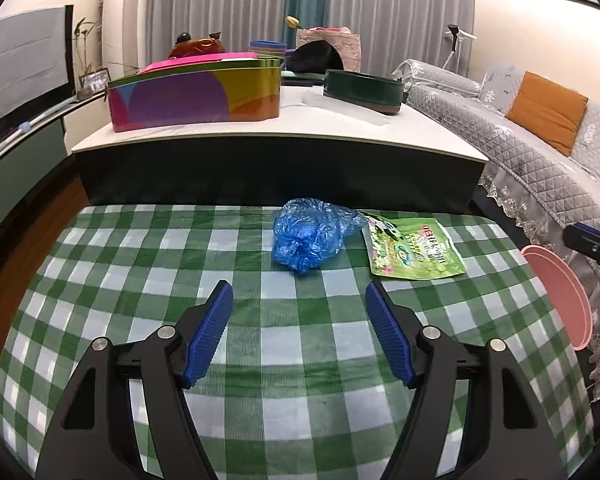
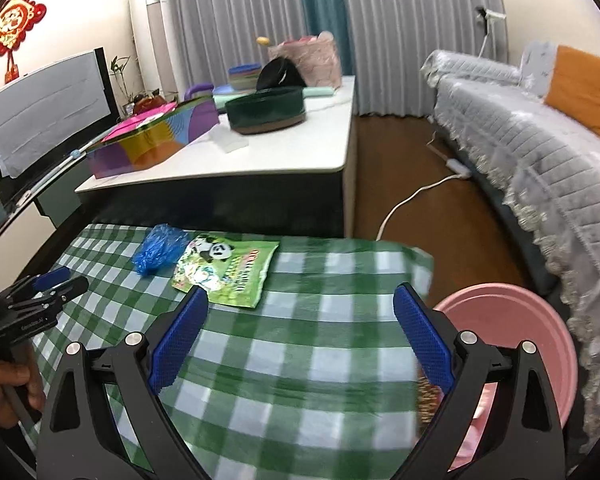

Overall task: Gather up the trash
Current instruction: 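Move both open grippers back over the table, then grasp the blue plastic bag with the left gripper while the right gripper grasps the green panda pouch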

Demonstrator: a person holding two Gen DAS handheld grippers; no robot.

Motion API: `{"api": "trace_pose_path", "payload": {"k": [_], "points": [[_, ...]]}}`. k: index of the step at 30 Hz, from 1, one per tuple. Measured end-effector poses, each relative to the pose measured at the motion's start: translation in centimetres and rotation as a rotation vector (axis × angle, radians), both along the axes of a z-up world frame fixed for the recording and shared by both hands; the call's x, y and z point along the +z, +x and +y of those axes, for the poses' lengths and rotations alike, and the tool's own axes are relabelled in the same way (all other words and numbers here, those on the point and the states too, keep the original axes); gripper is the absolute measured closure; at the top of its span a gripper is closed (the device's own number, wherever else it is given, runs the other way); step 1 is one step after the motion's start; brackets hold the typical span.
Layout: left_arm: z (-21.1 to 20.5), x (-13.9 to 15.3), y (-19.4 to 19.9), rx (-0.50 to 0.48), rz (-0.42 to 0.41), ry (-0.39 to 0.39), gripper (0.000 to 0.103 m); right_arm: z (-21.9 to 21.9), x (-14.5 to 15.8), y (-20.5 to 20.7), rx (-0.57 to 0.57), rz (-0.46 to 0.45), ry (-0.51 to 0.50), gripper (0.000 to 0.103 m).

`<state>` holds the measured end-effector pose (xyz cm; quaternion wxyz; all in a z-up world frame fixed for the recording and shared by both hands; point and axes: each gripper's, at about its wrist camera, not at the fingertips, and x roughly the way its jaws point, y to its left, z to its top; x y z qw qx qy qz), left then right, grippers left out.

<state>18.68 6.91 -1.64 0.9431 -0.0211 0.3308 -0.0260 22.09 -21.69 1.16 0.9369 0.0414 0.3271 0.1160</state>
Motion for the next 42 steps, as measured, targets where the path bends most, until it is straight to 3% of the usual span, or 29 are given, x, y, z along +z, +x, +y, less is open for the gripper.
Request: {"api": "trace_pose_path", "payload": {"k": [7,17,22,27,31,32,33,34,36,37,39,42], "points": [[-0.4,-0.7,1.8,-0.027,-0.008,0.014,0.036,2.0,-2.9,3.8,0.032,0.060,0.051,0.031],[-0.7,-2.7,5.9,-0.034,0.035,0.039,0.036,4.2,-6.8,8.7,0.056,0.171,0.117,0.037],[-0.6,-3.6,8.2,-0.027,0.079,0.052,0.036,4.9,-7.7,10.3,0.074,0.220,0.121,0.048],[-0.1,-4.3,9.8,-0.011,0.135,0.031,0.036,5.9,-7.7,10.6,0.098,0.223,0.087,0.049],[-0.5,-4.6,10.3,-0.032,0.156,0.038,0.036,6.4,-7.8,10.5,0.111,0.217,0.056,0.063],[-0.7,-4.6,10.5,-0.043,0.160,0.036,0.040,6.4,-7.8,10.5,0.115,0.220,0.059,0.071],[-0.9,-4.7,10.5,-0.058,0.166,0.035,0.051,6.3,-7.8,10.6,0.122,0.226,0.068,0.082],[-1.0,-4.8,10.6,-0.067,0.173,0.034,0.057,6.3,-7.9,10.5,0.129,0.230,0.083,0.087],[-1.5,-4.9,10.7,-0.083,0.182,0.034,0.078,6.0,-7.7,10.0,0.129,0.215,0.086,0.088],[-1.7,-4.9,10.6,-0.092,0.181,0.034,0.079,5.9,-7.6,9.9,0.128,0.212,0.081,0.088],[-2.0,-4.9,10.4,-0.106,0.184,0.031,0.092,5.7,-7.2,9.6,0.126,0.203,0.082,0.090],[-2.3,-4.7,9.9,-0.117,0.182,0.035,0.094,5.3,-6.4,9.0,0.124,0.182,0.087,0.094]]}}
